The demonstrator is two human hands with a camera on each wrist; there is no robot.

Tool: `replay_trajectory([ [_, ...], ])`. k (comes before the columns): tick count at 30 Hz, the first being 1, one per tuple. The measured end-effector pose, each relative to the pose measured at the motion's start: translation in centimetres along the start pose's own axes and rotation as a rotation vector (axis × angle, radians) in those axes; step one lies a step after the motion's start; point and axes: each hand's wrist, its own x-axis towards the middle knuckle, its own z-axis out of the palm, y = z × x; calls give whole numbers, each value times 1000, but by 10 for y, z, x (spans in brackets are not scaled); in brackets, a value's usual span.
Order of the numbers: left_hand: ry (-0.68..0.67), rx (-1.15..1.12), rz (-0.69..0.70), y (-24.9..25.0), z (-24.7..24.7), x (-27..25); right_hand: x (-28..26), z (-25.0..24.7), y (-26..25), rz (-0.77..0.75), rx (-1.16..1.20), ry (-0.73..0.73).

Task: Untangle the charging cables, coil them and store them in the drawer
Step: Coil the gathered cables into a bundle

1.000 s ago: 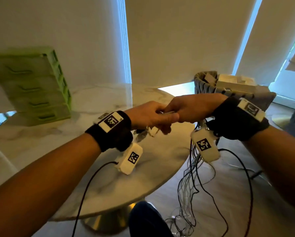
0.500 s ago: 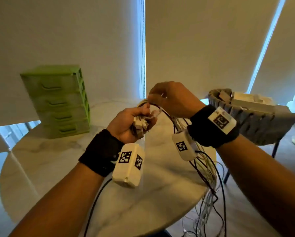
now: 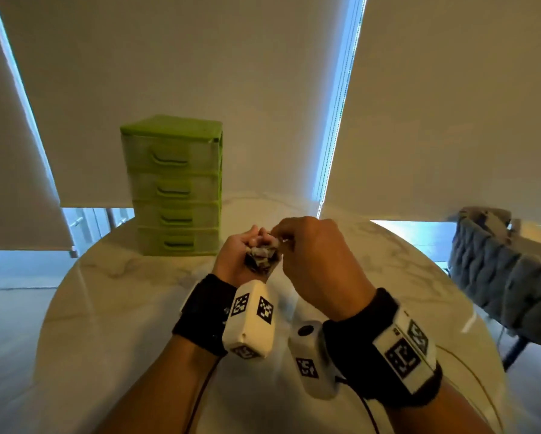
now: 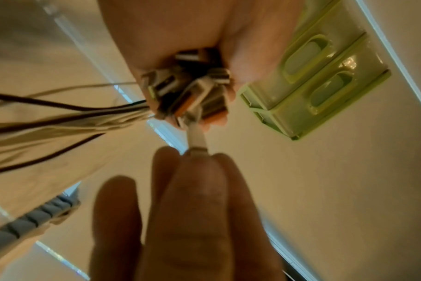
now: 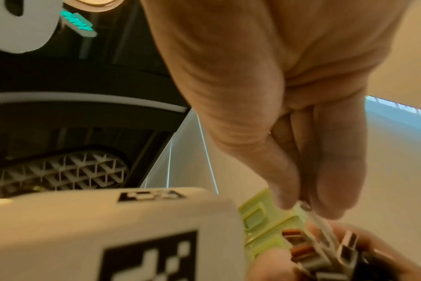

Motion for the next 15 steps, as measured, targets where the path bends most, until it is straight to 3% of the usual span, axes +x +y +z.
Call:
replay_trajectory([
  [6,82,-51,19,13,-28,18,15,27,-7,-8,174,-100],
  [15,-74,-158,-16,10,-35,6,6,45,-7,-16,238,-59],
])
